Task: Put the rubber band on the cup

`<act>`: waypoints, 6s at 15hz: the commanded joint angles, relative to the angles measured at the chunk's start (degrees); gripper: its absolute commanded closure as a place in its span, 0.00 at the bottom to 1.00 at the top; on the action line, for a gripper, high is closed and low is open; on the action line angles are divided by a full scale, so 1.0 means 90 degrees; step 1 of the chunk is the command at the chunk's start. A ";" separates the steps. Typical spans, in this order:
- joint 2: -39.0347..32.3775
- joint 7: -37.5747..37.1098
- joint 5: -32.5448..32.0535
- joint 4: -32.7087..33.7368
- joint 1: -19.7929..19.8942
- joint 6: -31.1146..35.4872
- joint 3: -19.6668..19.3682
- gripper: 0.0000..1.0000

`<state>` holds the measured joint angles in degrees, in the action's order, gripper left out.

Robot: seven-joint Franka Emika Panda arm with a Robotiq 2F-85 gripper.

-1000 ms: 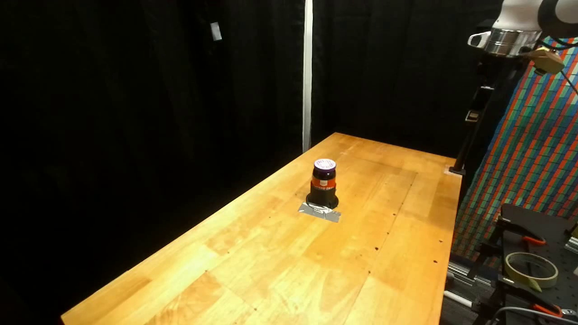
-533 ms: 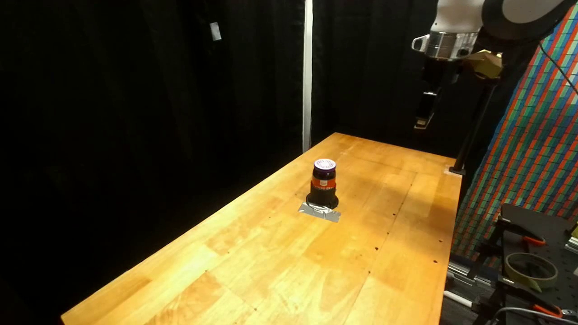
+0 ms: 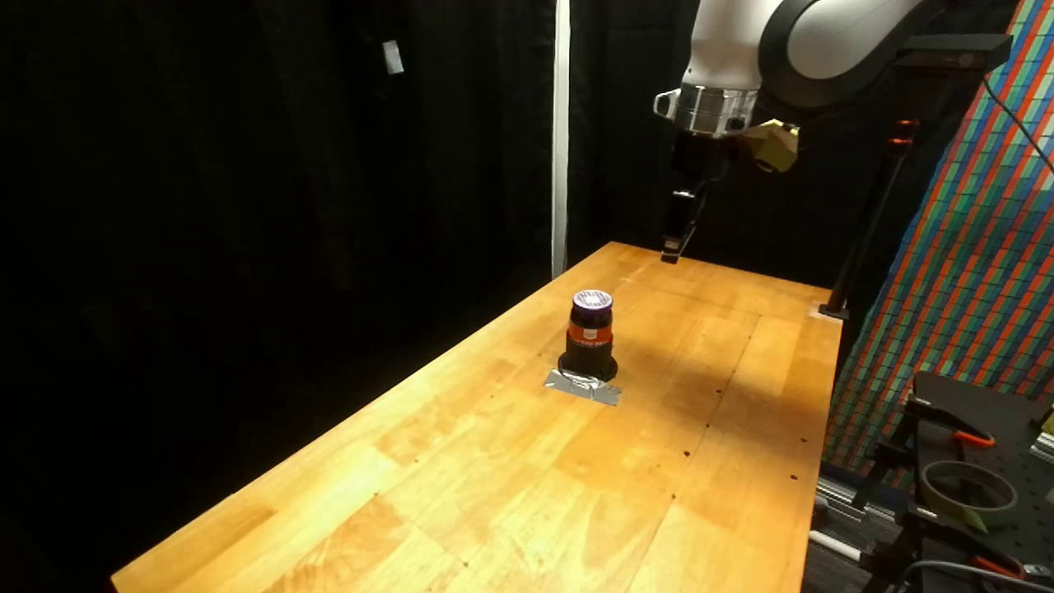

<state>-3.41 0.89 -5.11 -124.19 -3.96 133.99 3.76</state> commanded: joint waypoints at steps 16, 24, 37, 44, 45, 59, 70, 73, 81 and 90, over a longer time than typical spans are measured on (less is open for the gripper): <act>-0.2962 0.0081 0.0116 0.2515 -0.0207 0.1369 0.0014 0.00; -0.3516 0.0109 0.0206 0.3076 -0.0146 0.1188 -0.0061 0.00; -0.3525 -0.0564 0.0123 0.3474 -0.0307 -0.0529 -0.0269 0.00; -0.3726 -0.0090 0.0470 0.4038 -0.0067 -0.2613 -0.0026 0.00; -0.3752 -0.0036 0.0478 0.4085 -0.0048 -0.2797 -0.0028 0.00; -0.2507 0.0825 0.0383 0.1661 0.0280 -0.0929 -0.0050 0.37; -0.1393 0.2822 0.2416 -0.1387 0.1524 0.4159 0.1248 0.92; -0.1610 0.4030 0.3824 -0.1557 0.2714 0.5069 0.2785 0.88; -0.3257 0.5661 0.4595 -0.1318 0.6026 0.7292 0.6703 0.89; -0.3724 0.3969 0.1697 -0.2593 0.7347 0.7787 0.6684 0.82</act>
<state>-40.60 47.78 20.49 -146.67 64.26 204.95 68.31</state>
